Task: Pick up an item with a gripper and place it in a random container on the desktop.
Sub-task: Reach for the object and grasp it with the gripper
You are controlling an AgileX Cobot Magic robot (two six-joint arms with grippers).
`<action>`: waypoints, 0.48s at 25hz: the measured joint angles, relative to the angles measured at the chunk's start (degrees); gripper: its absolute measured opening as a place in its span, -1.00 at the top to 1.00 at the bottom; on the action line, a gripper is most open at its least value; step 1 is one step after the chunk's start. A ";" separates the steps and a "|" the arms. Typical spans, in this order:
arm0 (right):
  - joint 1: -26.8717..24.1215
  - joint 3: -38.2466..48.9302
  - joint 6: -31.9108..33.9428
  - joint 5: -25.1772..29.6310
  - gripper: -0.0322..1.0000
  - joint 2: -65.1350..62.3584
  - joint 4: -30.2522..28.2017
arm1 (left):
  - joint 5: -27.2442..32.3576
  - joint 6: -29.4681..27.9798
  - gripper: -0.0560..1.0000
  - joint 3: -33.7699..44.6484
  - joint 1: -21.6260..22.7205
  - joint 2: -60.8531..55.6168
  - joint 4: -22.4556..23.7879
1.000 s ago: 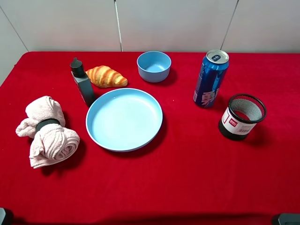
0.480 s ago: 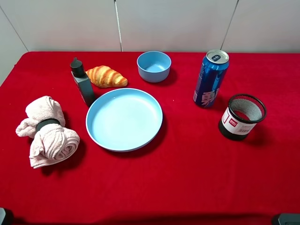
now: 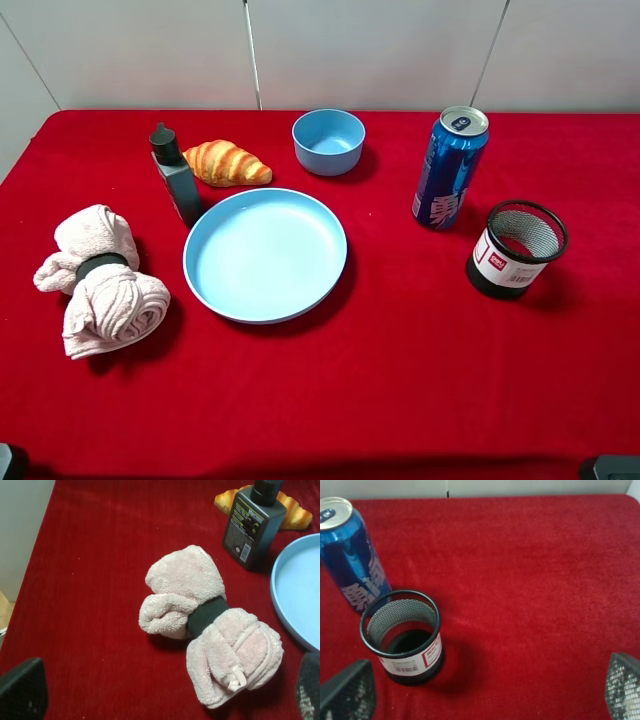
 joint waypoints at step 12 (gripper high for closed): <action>0.00 -9.60 -3.26 2.10 -0.40 18.96 0.98 | 0.00 0.00 -0.99 0.00 0.00 0.00 0.00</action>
